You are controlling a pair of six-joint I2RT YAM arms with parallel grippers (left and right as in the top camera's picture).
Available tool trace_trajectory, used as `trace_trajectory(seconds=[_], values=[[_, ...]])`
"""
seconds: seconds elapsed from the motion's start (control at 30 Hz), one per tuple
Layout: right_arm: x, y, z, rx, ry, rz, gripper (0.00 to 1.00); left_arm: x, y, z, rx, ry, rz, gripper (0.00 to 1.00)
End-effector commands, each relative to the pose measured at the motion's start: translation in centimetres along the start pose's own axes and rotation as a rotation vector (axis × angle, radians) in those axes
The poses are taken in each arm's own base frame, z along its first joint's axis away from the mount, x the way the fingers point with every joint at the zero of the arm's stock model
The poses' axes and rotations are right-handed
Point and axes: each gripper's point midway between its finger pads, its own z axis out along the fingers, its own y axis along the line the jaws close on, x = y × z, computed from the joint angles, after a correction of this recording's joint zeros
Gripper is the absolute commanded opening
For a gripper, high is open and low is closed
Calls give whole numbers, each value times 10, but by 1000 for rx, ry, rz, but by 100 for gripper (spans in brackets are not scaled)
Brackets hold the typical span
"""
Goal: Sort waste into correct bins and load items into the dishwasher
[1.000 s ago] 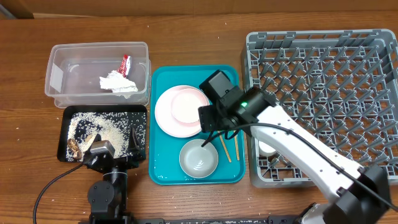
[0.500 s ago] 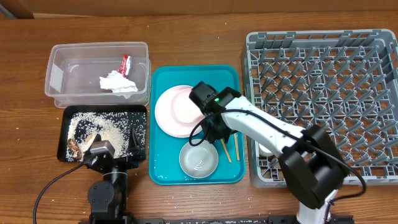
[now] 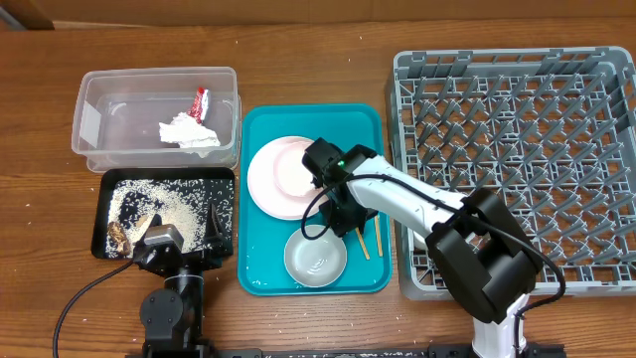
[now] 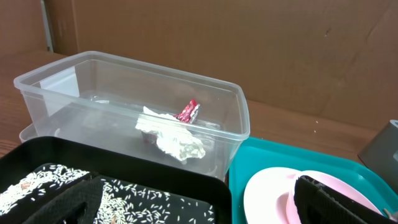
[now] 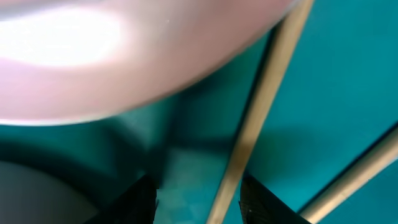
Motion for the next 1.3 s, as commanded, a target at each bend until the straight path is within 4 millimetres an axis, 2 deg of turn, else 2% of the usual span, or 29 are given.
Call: trace_trajectory(seconds=[0.0, 0.1, 0.2, 0.33, 0.47, 0.67, 0.77, 0.87, 1.07, 1.17, 1.27], values=[[10, -8, 10, -5, 31, -13, 43, -1, 1, 0, -2, -9, -11, 100], [9, -10, 9, -6, 30, -7, 23, -1, 1, 0, -2, -9, -11, 100], [11, -10, 4, -4, 44, -7, 14, -1, 1, 0, -2, -9, -11, 100], [8, -9, -16, -5, 38, -2, 8, -1, 1, 0, -2, -9, -11, 100], [-5, -7, -54, -17, -49, 35, 6, -1, 1, 0, -2, -9, -11, 100], [-30, -14, -128, -33, -271, 142, 4, -1, 1, 0, -2, -9, -11, 100], [-36, -40, -156, 26, -364, 236, 4, -1, 1, 0, -2, -9, -11, 100], [-36, -72, -171, 70, -413, 307, 4, -1, 1, 0, -2, -9, -11, 100], [-27, -145, -170, 107, -407, 482, 4, -1, 1, 0, -2, -9, -11, 100], [-27, -165, -168, 80, -415, 519, 4, -1, 1, 0, -2, -9, -11, 100], [-25, -173, -161, 46, -394, 542, 4, -1, 1, 0, -2, -9, -11, 100]])
